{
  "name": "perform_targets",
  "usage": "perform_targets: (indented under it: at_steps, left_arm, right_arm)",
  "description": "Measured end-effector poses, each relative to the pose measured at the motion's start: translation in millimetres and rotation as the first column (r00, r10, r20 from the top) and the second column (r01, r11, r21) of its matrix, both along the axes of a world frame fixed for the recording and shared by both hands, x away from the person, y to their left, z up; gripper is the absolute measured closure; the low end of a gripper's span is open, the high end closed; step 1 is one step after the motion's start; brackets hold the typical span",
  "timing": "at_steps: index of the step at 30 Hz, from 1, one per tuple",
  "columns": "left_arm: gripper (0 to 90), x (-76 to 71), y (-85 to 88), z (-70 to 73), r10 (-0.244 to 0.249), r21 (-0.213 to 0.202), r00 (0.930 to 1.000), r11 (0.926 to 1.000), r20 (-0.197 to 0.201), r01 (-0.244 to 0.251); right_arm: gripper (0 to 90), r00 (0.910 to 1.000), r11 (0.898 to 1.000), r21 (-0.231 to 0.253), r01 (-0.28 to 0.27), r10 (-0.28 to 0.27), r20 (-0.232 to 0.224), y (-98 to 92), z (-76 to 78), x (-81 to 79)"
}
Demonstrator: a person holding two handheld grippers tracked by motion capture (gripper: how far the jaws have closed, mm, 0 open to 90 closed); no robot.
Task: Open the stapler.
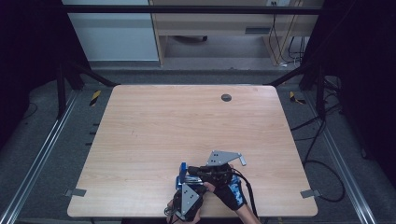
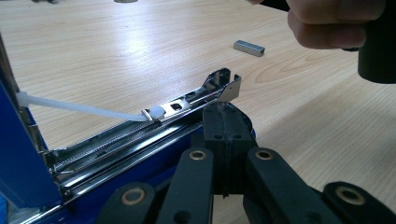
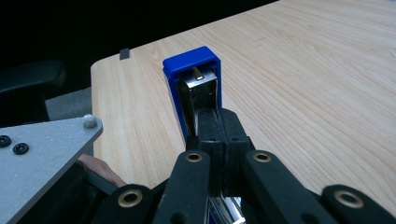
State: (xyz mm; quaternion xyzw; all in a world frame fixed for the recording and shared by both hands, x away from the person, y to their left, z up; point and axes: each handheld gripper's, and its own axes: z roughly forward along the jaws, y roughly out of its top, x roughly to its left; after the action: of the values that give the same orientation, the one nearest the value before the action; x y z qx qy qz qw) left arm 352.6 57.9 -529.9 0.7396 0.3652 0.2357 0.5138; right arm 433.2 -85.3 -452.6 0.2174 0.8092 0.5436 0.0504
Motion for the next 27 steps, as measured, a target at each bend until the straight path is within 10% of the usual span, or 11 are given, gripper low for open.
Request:
perform_targets:
  at_steps: [27]
  left_arm:
    - [90.0,-0.1,-0.1,0.0,-0.002,0.002,1.0000,1.0000,0.001,0.002]
  right_arm:
    - [90.0,0.9989,0.999,-0.022,-0.044,0.043,-0.017,14.3,0.8,6.6]
